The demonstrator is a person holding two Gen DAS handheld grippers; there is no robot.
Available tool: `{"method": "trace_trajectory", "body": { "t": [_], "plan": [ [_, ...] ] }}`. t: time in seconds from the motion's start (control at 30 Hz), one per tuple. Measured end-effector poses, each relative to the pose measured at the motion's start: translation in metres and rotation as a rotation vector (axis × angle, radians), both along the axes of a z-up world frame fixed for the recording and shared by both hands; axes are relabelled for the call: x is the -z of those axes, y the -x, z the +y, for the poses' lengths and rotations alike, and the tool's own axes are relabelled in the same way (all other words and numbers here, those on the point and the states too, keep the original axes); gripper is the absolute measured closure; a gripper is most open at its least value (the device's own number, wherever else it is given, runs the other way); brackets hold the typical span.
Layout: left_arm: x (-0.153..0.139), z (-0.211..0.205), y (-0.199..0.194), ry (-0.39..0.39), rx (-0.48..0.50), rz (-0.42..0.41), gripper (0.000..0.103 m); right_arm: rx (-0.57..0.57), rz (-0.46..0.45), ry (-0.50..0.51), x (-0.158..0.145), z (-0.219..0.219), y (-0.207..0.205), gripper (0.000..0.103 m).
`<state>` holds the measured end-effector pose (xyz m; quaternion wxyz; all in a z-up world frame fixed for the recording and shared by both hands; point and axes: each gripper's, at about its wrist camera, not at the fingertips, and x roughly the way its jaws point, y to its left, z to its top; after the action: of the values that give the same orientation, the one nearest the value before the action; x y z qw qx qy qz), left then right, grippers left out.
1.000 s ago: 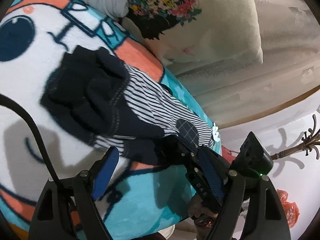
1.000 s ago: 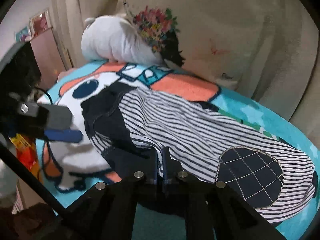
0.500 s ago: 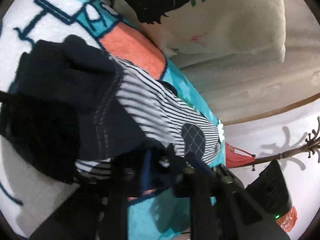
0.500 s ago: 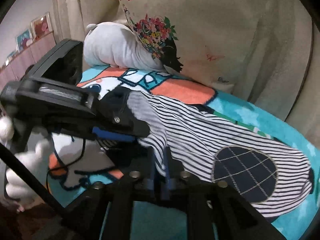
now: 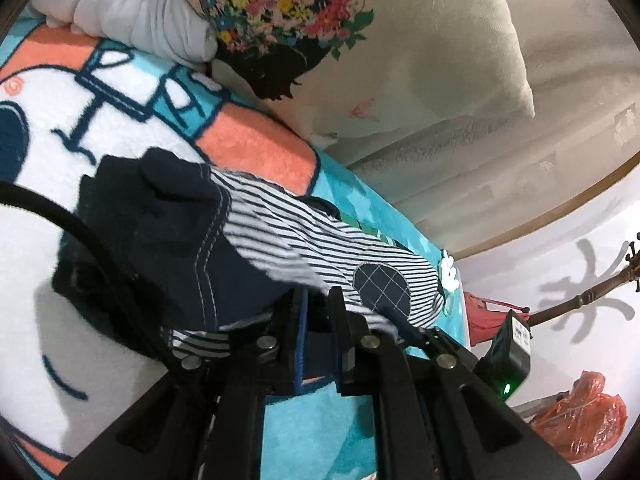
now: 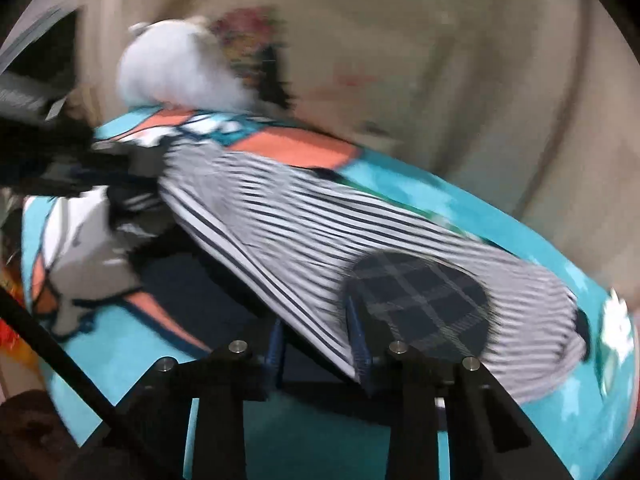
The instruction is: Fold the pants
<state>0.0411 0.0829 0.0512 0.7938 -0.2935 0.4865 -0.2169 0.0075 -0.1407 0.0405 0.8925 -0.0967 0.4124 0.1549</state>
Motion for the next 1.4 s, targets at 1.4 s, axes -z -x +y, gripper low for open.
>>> {"method": "trace_trajectory", "body": {
  "t": [1.4],
  "plan": [
    [0.019,-0.024,-0.1,-0.182,-0.062,0.026,0.071,0.137,0.057,-0.097,-0.037,-0.034,-0.168,0.064]
  ]
}}
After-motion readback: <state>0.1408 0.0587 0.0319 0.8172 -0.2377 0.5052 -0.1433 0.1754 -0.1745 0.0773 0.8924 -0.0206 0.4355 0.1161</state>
